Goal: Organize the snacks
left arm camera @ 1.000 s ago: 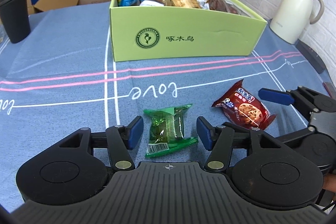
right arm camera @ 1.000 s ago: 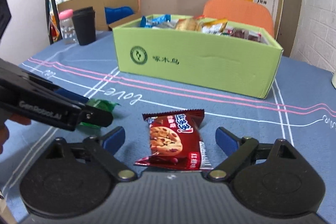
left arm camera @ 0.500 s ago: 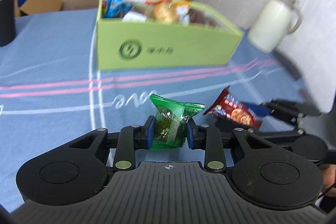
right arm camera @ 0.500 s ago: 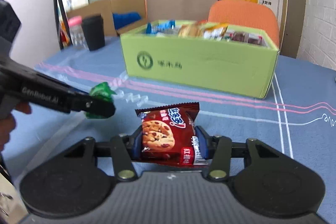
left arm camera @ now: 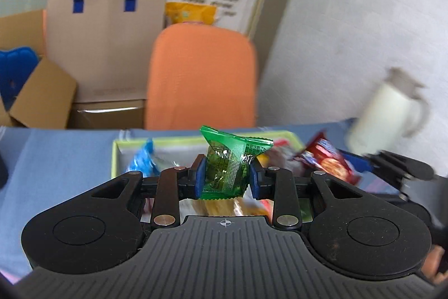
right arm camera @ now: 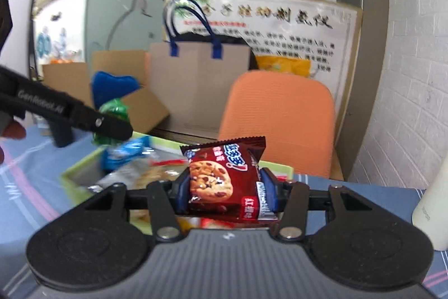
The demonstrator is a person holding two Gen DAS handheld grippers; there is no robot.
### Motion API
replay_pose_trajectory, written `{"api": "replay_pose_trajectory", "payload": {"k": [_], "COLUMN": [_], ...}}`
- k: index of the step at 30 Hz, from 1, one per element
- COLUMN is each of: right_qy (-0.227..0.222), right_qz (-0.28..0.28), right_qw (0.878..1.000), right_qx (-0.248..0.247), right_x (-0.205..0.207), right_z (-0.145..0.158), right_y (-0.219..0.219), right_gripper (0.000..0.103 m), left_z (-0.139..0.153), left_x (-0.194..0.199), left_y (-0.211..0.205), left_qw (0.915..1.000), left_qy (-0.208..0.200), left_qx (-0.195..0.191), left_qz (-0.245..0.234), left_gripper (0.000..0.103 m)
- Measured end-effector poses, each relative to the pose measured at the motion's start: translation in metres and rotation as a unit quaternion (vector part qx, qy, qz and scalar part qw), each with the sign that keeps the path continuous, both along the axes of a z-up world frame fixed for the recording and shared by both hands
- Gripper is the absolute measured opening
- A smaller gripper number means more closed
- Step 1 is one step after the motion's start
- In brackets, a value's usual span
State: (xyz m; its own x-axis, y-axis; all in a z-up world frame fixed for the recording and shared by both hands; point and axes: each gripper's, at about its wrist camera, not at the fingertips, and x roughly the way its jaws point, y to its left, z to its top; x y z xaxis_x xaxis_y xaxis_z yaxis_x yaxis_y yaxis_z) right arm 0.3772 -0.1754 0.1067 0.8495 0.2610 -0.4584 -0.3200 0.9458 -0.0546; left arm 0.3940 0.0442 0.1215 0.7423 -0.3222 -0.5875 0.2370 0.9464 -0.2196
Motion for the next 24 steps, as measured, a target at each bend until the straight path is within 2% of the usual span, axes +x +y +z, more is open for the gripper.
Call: {"api": "replay_pose_trajectory", "payload": {"k": [4, 5, 8, 10, 11, 12, 16, 20, 22, 24], "right_qy": [0.044, 0.060, 0.048, 0.029, 0.012, -0.005, -0.036, -0.029, -0.016, -0.005], "right_qz": [0.014, 0.019, 0.029, 0.028, 0.021, 0.013, 0.004, -0.018, -0.032, -0.050], "right_qw": [0.999, 0.998, 0.998, 0.999, 0.999, 1.000, 0.999, 0.999, 0.999, 0.999], "right_qx": [-0.012, -0.016, -0.040, -0.029, -0.023, -0.019, -0.004, 0.007, 0.011, 0.020], "right_x": [0.031, 0.037, 0.031, 0.015, 0.005, -0.007, -0.049, -0.085, -0.103, -0.122], "right_z": [-0.032, -0.041, -0.048, -0.036, -0.029, -0.020, 0.002, 0.005, 0.002, -0.002], "right_y": [0.003, 0.005, 0.014, 0.012, 0.009, 0.007, 0.003, 0.006, 0.006, 0.009], "right_gripper": [0.053, 0.059, 0.072, 0.080, 0.094, 0.102, 0.102, 0.102, 0.102, 0.102], "left_z": [-0.035, -0.045, -0.057, -0.050, -0.045, -0.039, -0.017, -0.006, -0.007, -0.012], "left_x": [0.044, 0.050, 0.053, 0.048, 0.041, 0.032, -0.012, -0.069, -0.099, -0.132], "left_y": [-0.005, -0.003, 0.001, 0.006, 0.010, 0.013, 0.020, 0.016, 0.011, 0.004], "left_qw": [0.9970, 0.9962, 0.9958, 0.9968, 0.9976, 0.9984, 0.9986, 0.9965, 0.9947, 0.9935], "left_qy": [0.047, 0.062, 0.054, 0.043, 0.035, 0.025, -0.020, -0.052, -0.062, -0.068], "left_qx": [0.049, 0.051, 0.059, 0.049, 0.036, 0.023, 0.005, 0.018, 0.026, 0.034], "left_qz": [0.036, 0.033, 0.044, 0.046, 0.046, 0.046, 0.049, 0.063, 0.078, 0.085], "left_gripper": [0.011, 0.015, 0.031, 0.049, 0.052, 0.058, 0.071, 0.077, 0.085, 0.086]}}
